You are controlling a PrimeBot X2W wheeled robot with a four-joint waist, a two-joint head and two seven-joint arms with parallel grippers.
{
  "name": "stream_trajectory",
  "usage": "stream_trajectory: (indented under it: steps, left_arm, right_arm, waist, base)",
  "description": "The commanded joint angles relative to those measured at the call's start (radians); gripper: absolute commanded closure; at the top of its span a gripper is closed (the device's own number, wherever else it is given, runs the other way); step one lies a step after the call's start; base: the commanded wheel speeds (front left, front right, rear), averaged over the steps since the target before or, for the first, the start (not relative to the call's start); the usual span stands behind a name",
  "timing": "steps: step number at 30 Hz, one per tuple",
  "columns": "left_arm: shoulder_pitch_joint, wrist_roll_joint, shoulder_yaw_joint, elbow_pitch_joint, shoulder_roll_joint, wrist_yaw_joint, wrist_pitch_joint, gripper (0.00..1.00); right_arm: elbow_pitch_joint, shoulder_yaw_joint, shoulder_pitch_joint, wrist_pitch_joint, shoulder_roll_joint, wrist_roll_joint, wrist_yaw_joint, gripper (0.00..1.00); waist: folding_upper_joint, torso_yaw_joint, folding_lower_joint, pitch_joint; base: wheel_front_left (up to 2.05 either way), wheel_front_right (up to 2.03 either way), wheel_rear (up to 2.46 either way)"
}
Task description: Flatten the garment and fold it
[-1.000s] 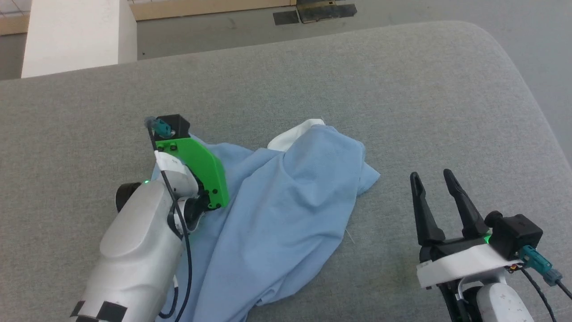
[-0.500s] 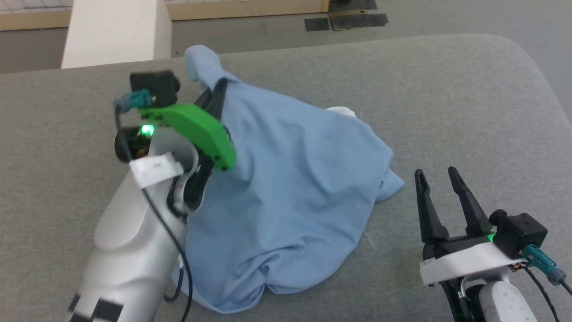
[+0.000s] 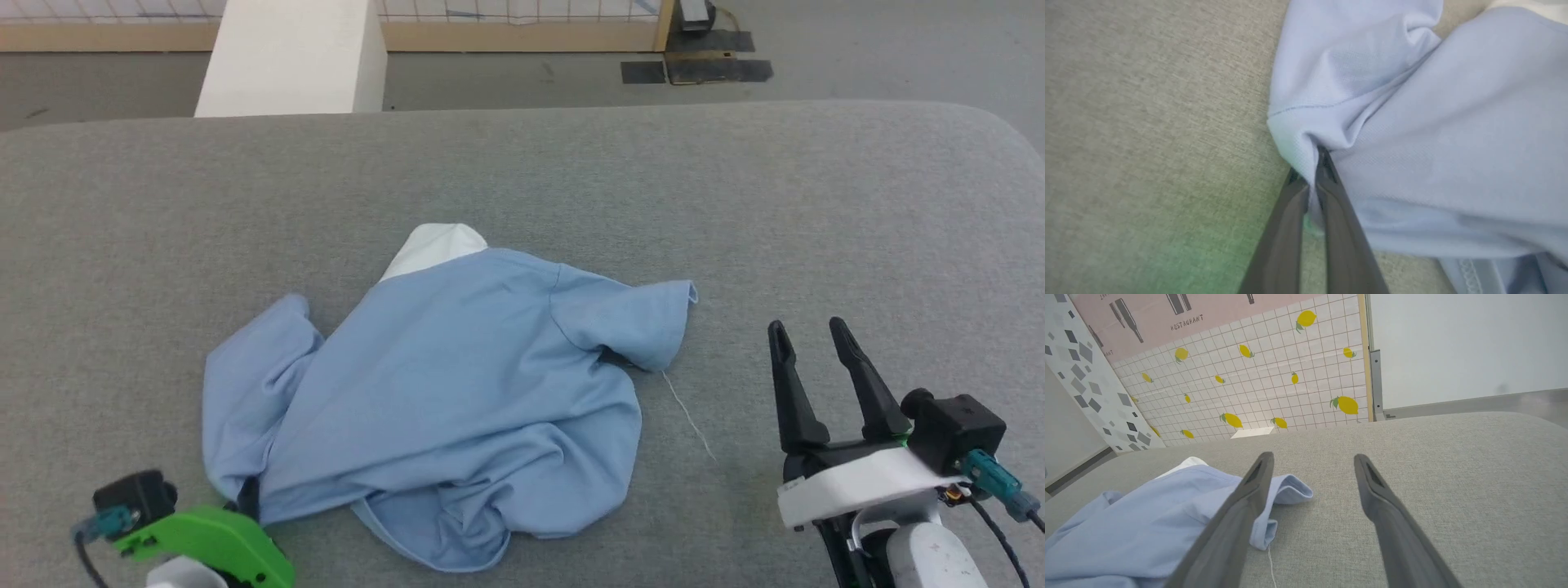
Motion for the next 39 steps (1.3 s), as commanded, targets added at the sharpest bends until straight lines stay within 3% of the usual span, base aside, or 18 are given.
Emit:
stream_trajectory:
  steps: [1,2,7,10,12,16,22,28,34,36,39]
  left_arm:
    - [0.033,-0.010,0.010,0.000,-0.005,0.013,-0.015,0.58]
    - [0.042,-0.016,0.016,-0.008,-0.011,0.010,-0.029,0.00]
    - [0.052,-0.028,0.048,-0.038,-0.057,-0.034,-0.162,0.00]
    - [0.032,0.025,0.070,-0.038,-0.076,-0.045,-0.313,0.00]
    - [0.011,0.069,0.087,-0.038,-0.094,-0.048,-0.360,0.00]
    - [-0.035,0.187,0.134,-0.068,-0.136,-0.058,-0.376,0.00]
    - [-0.077,0.358,0.199,-0.120,-0.232,-0.108,-0.377,0.00]
    - [-0.117,0.408,0.236,-0.087,-0.273,-0.167,-0.377,0.00]
    - [-0.133,0.421,0.258,-0.064,-0.290,-0.196,-0.377,0.00]
    - [-0.135,0.421,0.266,-0.057,-0.292,-0.201,-0.377,0.00]
    - [-0.135,0.423,0.289,-0.040,-0.295,-0.212,-0.377,0.00]
  right_arm:
    - [-0.002,-0.003,0.013,0.017,0.001,-0.006,-0.001,0.00]
    - [-0.003,-0.003,0.014,0.028,0.001,-0.009,-0.001,0.00]
    - [-0.017,-0.005,0.005,0.082,0.001,-0.015,-0.001,0.00]
    - [-0.021,-0.006,-0.026,0.117,0.001,-0.018,-0.001,0.00]
    - [-0.013,-0.009,-0.061,0.152,0.001,-0.027,-0.001,0.00]
    - [0.040,-0.011,-0.153,0.264,0.001,-0.023,-0.001,0.00]
    - [0.198,-0.017,-0.330,0.468,0.001,-0.011,-0.001,0.00]
    - [0.350,-0.018,-0.443,0.709,0.001,-0.113,-0.001,0.00]
    - [0.394,0.034,-0.455,0.902,0.001,-0.161,-0.001,0.00]
    - [0.383,0.052,-0.447,0.937,0.001,-0.149,-0.001,1.00]
    - [0.300,0.020,-0.416,0.893,0.001,-0.155,-0.001,1.00]
  waist:
    - [0.0000,0.021,0.0000,-0.004]
    - [0.0000,0.026,0.0000,-0.005]
    - [0.0000,0.053,0.0000,-0.010]
    - [0.0000,0.070,0.0000,-0.006]
    - [0.0000,0.080,0.0000,-0.001]
    - [0.0000,0.091,0.0000,0.018]
    - [0.0000,0.107,0.0000,0.061]
    - [0.0000,0.120,0.0000,0.105]
    - [0.0000,0.128,0.0000,0.120]
    - [0.0000,0.127,0.0000,0.118]
    - [0.0000,0.117,0.0000,0.099]
  base:
    - [0.00,0.00,0.00]
    - [0.00,0.00,0.00]
    - [0.00,0.00,0.00]
    - [0.00,0.00,0.00]
    - [0.00,0.00,0.00]
    - [0.00,0.00,0.00]
    - [0.00,0.00,0.00]
    - [0.00,0.00,0.00]
    - [0.00,0.00,0.00]
    - [0.00,0.00,0.00]
    - [0.00,0.00,0.00]
